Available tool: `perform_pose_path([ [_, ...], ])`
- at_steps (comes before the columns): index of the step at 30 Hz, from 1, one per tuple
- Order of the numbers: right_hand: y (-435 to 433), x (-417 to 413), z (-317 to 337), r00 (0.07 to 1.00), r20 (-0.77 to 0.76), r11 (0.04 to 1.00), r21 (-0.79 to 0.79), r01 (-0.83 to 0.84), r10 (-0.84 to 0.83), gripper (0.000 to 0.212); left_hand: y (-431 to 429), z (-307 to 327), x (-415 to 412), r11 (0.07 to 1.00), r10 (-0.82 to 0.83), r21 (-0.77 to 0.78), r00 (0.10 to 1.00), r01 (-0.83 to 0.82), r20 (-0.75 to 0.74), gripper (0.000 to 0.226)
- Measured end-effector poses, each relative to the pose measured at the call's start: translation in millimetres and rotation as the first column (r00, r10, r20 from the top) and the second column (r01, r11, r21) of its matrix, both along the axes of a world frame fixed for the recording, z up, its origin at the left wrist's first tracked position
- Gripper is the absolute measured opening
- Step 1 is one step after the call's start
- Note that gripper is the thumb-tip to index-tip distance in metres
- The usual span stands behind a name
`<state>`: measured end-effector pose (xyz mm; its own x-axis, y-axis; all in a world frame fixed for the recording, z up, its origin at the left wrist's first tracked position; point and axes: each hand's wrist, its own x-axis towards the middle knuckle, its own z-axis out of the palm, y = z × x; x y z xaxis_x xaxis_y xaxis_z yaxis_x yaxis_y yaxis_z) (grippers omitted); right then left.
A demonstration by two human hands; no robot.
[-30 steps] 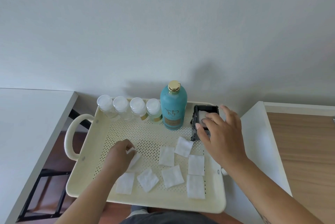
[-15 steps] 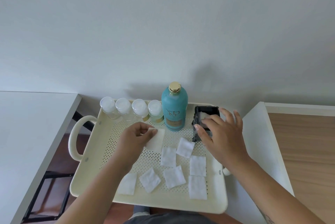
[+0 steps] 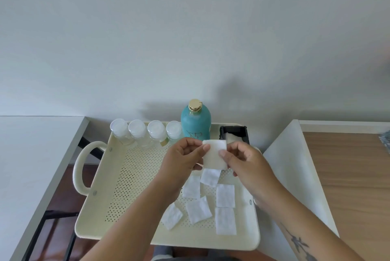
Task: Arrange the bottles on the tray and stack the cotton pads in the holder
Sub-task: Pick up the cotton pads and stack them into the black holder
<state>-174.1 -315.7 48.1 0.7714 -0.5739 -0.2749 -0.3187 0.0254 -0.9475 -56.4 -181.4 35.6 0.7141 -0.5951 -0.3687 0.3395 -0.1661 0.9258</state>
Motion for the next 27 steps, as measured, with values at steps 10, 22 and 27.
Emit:
perform_pose_path([
  [10,-52,19,-8,0.984,-0.098,0.939,-0.326,0.110,-0.150,0.009,27,-75,2,0.820,-0.121,0.565,0.939,-0.087,0.321,0.020],
  [22,-49,21,-19,0.985,-0.142,0.791,-0.612,-0.013,-0.094,0.023,20,-107,-3,0.667,-0.418,0.745,0.827,-0.001,0.375,0.041],
  [27,-40,9,-25,0.995,-0.095,0.543,-0.838,-0.059,-0.039,0.018,22,-110,1,0.656,-0.466,0.755,0.793,0.012,0.393,0.027],
])
